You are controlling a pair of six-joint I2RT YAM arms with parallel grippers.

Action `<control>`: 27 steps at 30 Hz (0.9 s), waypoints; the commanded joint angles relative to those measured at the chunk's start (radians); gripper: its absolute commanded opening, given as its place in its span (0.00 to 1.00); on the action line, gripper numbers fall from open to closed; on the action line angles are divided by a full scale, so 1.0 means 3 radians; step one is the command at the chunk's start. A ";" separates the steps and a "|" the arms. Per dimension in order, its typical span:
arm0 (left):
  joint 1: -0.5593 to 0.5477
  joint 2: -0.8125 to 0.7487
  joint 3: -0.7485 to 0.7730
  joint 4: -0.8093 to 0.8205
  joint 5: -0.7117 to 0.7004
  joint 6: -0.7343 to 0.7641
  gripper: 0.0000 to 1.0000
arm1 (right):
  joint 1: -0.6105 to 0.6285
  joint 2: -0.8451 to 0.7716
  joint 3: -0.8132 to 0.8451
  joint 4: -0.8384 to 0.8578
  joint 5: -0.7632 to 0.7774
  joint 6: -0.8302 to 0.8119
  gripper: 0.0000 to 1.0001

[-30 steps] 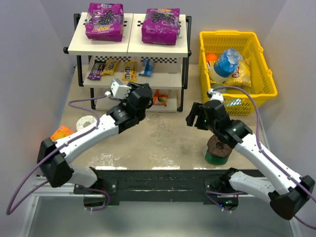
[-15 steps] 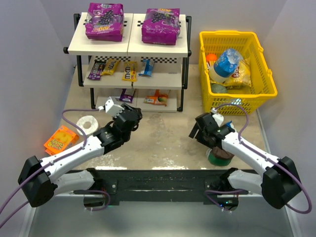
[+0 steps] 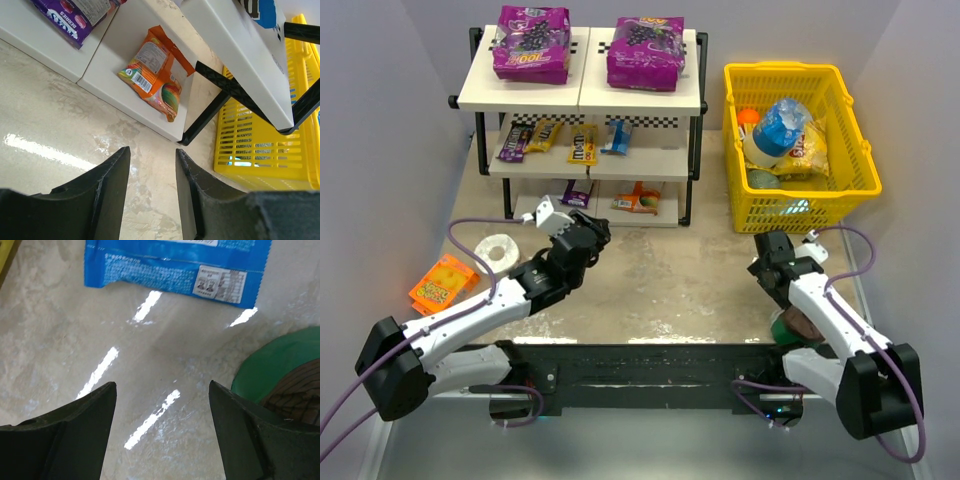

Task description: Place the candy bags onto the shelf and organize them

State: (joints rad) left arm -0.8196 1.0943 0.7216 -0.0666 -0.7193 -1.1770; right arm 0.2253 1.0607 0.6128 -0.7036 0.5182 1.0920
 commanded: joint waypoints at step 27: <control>0.0600 -0.0636 0.0136 -0.0213 0.0966 0.1203 0.54 | -0.0899 0.0948 0.0325 0.1675 0.0840 -0.0612 0.77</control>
State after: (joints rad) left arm -0.6716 0.9440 0.7200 -0.0788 -0.4965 -0.8764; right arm 0.0048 1.3121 0.6971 -0.3336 0.7624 0.9768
